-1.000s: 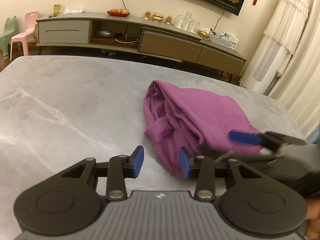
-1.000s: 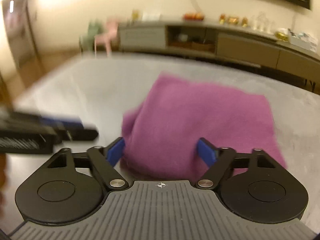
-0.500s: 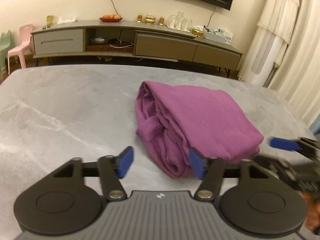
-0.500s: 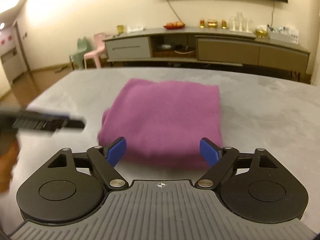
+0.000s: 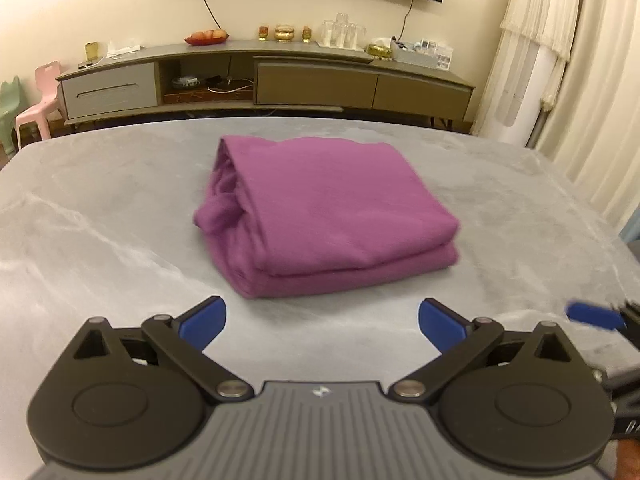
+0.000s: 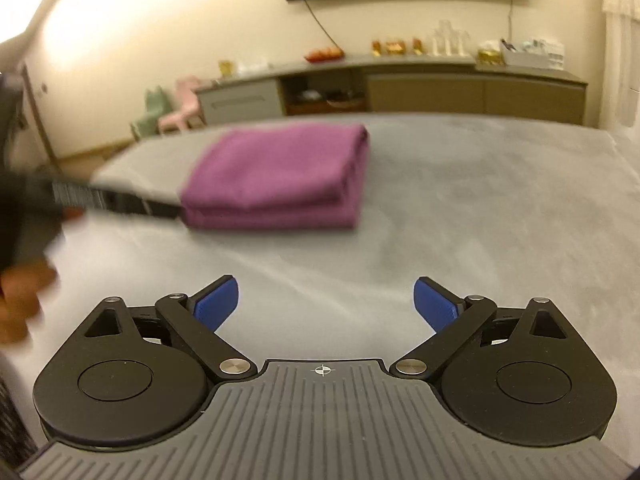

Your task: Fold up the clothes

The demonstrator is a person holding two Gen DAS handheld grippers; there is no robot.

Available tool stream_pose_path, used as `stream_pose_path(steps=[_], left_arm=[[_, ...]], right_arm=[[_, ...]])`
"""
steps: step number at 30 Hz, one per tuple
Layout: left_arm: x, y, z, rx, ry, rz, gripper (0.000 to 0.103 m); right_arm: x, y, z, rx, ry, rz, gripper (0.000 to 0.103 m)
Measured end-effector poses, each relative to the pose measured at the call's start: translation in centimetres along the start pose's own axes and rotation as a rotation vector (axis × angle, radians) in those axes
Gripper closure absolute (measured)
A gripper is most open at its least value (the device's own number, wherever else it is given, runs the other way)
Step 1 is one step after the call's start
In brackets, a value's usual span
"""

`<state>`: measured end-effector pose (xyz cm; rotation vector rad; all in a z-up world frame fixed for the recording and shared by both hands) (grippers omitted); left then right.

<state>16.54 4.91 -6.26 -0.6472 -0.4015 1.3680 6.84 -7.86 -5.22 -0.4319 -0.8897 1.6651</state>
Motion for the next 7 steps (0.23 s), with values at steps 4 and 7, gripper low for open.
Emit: stream_pose_path(steps=[4,7], left_arm=[[-1.5,0.5,0.6,-0.027,0.033,0.052,0.000],[-1.7,-0.1,1.7,-0.083,0.028,0.126,0.000]], right_arm=[[-0.2,-0.3,-0.3,0.006,0.038,0.012,0.002],[-0.9,0.4,-0.7,0.043,0.036,-0.028,0.002]])
Point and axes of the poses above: each gripper's, at about its wrist camera, not at the fingertips, and z roughly against the way its jaws point, x to its left, y to its underside, the point moved 9 cm from there along -z, roughly the way its jaws point, and after that the axes turned 7 degrees about x, right-handed, at the moved point
